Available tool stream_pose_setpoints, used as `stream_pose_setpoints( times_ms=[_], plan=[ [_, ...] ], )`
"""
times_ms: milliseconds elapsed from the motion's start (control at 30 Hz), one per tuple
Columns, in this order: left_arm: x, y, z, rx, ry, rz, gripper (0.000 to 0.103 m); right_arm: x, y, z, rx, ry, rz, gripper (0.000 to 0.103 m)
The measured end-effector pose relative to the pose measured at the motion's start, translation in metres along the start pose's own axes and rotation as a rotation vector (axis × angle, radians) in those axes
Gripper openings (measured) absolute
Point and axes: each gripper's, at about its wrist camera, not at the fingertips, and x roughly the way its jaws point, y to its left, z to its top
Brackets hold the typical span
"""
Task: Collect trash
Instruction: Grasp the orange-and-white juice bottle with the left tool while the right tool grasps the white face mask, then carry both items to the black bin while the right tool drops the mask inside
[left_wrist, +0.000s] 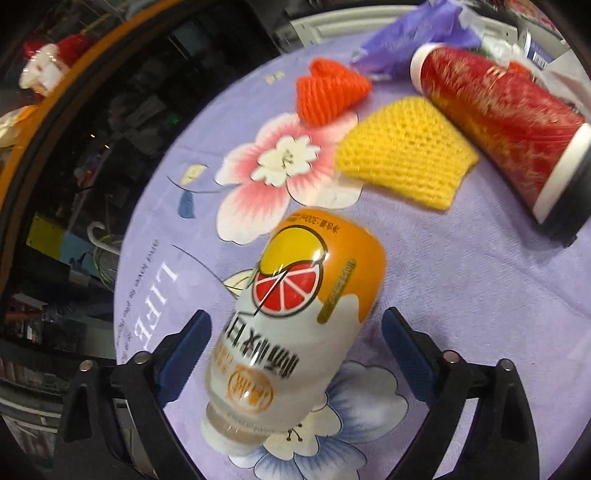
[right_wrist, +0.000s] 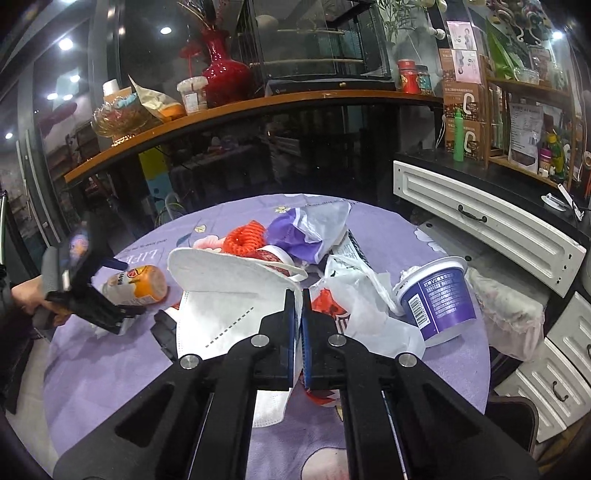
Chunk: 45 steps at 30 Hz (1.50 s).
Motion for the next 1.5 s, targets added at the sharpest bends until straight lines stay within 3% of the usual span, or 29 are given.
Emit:
stream_pose_setpoints(
  times_ms=[333,533,733,933,1133,1300,1500],
  plan=[
    [-0.002,0.005,0.002,-0.084,0.004,0.009,0.061,-0.019,0.003,-0.006,0.017,-0.020,0.040,0.004],
    [-0.024,0.002,-0.008,-0.197,-0.073,0.052,0.061,-0.037,0.005,-0.015,0.023,-0.037,0.074,0.004],
    [-0.076,-0.021,-0.039,-0.302,-0.223,0.068,0.061,-0.069,0.004,-0.033,0.005,-0.056,0.099,0.004],
    [-0.124,-0.058,-0.063,-0.399,-0.350,-0.018,0.061,-0.105,-0.005,-0.056,0.000,-0.065,0.109,0.004],
    [-0.167,-0.112,-0.056,-0.400,-0.488,-0.129,0.061,-0.146,-0.039,-0.079,0.033,-0.082,0.061,0.004],
    [-0.190,-0.159,-0.025,-0.347,-0.581,-0.238,0.061,-0.168,-0.088,-0.099,0.112,-0.073,-0.059,0.004],
    [-0.201,-0.215,0.021,-0.265,-0.637,-0.384,0.061,-0.170,-0.160,-0.142,0.241,-0.002,-0.273,0.004]
  ],
)
